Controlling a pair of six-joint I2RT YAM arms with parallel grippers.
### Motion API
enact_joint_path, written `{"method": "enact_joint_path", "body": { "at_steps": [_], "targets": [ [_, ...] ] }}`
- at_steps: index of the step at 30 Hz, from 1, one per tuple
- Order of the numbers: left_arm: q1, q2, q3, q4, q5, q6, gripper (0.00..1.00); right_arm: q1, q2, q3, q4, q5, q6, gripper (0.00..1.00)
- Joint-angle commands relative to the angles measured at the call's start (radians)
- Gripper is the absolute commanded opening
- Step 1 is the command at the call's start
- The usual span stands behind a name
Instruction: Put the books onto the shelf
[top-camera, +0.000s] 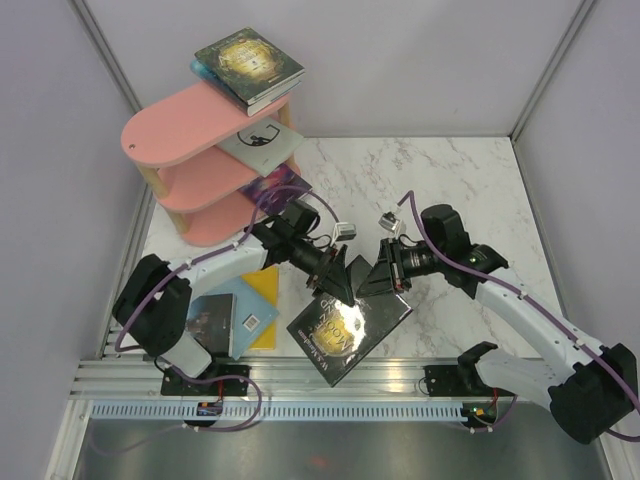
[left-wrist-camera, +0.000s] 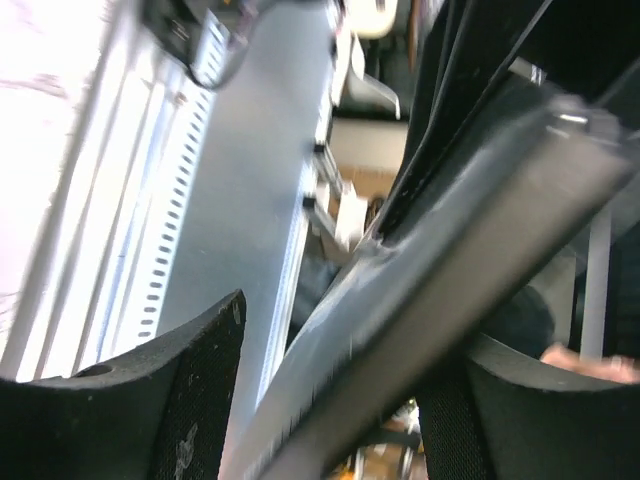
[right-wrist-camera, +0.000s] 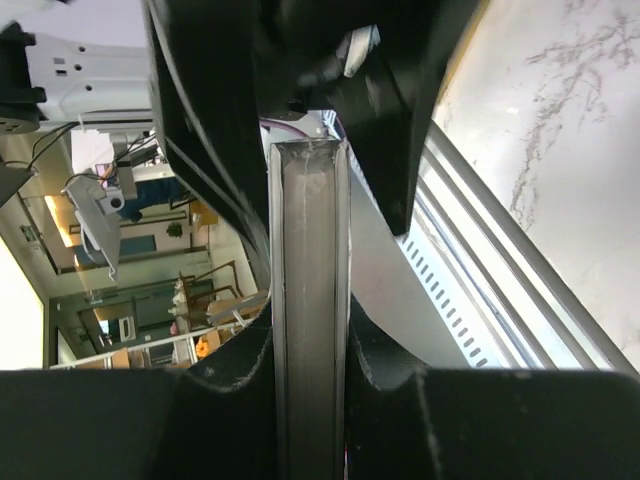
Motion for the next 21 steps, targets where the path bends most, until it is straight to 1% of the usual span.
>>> {"method": "enact_joint_path", "body": {
  "at_steps": [1, 6, 7, 8, 10, 11, 13, 16, 18, 21],
  "targets": [
    [0.099, -0.040, -0.014, -0.021, -0.224, -0.074, 0.67, 0.021, -0.053, 0.018, 0.067, -0.132, 0.043, 0.00],
    [0.163, -0.120, -0.004, -0.033, -0.276, -0.111, 0.69, 0.021, -0.068, 0.021, 0.068, -0.127, 0.051, 0.00],
    [0.169, -0.135, 0.002, -0.065, -0.306, -0.108, 0.70, 0.020, -0.070, 0.021, 0.067, -0.119, 0.054, 0.00],
    [0.174, -0.146, 0.021, -0.066, -0.307, -0.108, 0.70, 0.020, -0.073, 0.017, 0.067, -0.089, 0.058, 0.00],
    [0.180, -0.182, 0.044, -0.148, -0.371, -0.084, 0.70, 0.017, -0.074, 0.005, 0.067, -0.055, 0.078, 0.00],
    [0.182, -0.191, 0.067, -0.170, -0.383, -0.075, 0.70, 0.012, -0.073, 0.000, 0.067, -0.017, 0.086, 0.00],
    [0.182, -0.226, 0.079, -0.207, -0.396, -0.067, 0.70, 0.006, -0.065, -0.011, 0.064, 0.008, 0.104, 0.00],
    [0.180, -0.280, 0.078, -0.237, -0.419, -0.062, 0.70, -0.032, -0.048, -0.008, 0.029, 0.068, 0.104, 0.00],
    [0.180, -0.310, 0.072, -0.259, -0.425, -0.064, 0.70, -0.087, -0.030, 0.000, -0.022, 0.112, 0.094, 0.00],
    [0.180, -0.390, 0.081, -0.277, -0.417, -0.062, 0.70, -0.166, -0.002, 0.011, -0.044, 0.141, 0.092, 0.00]
  ]
}}
